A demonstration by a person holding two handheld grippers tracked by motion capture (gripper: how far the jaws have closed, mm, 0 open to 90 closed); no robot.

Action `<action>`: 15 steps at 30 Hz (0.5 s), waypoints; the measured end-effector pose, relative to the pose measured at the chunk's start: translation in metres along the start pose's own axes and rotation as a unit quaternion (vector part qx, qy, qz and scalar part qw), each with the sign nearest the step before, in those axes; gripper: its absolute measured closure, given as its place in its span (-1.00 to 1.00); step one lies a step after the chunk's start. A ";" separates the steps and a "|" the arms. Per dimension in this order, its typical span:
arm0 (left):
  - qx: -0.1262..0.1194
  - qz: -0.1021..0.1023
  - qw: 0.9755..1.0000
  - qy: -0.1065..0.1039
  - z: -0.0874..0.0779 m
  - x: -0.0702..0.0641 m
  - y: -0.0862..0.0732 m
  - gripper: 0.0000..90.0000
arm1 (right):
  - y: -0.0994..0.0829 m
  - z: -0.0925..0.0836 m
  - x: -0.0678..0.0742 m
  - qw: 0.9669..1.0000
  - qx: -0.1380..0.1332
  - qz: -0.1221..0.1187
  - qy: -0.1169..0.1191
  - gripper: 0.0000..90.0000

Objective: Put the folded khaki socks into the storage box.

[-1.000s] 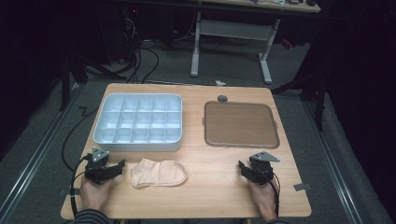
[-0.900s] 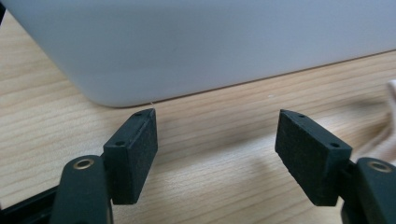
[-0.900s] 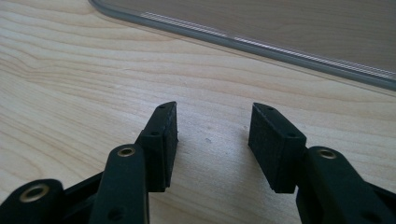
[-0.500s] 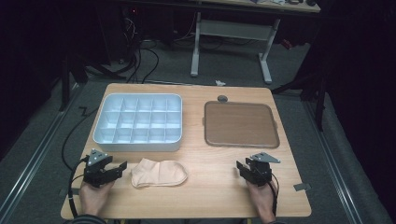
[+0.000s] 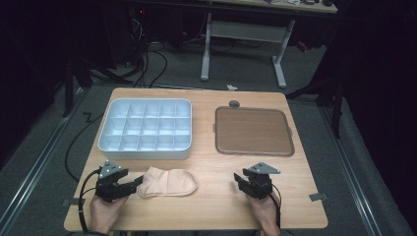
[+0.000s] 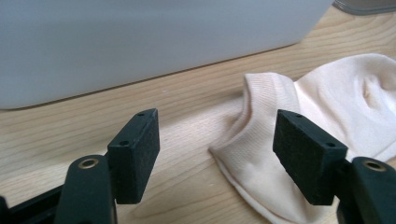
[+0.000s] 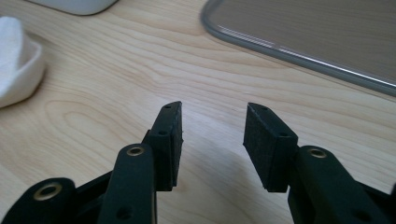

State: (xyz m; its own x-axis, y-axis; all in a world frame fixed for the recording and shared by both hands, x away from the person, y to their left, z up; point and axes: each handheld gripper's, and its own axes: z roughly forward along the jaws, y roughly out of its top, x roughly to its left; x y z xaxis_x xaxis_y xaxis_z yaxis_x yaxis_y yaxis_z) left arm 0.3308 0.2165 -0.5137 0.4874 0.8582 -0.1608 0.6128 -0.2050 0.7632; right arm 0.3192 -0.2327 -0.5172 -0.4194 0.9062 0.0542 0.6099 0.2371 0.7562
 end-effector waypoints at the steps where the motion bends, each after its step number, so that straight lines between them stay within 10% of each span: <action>1: 0.002 0.002 1.000 0.001 0.001 -0.002 0.000 -0.28 | 0.001 0.001 0.003 1.000 -0.001 -0.005 0.003 0.27; 15: 0.026 0.009 1.000 0.010 0.017 -0.011 -0.005 -0.25 | 0.009 0.016 0.035 0.998 0.005 -0.033 0.048 0.28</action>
State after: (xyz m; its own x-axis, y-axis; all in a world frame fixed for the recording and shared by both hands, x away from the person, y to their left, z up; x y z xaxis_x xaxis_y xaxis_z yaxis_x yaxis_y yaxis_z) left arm 0.3324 0.2000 -0.5265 0.4855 0.8639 -0.1343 0.6357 -0.2433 0.7326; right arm 0.3203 -0.1931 -0.5189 -0.5206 0.8511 0.0669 0.5850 0.2985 0.7541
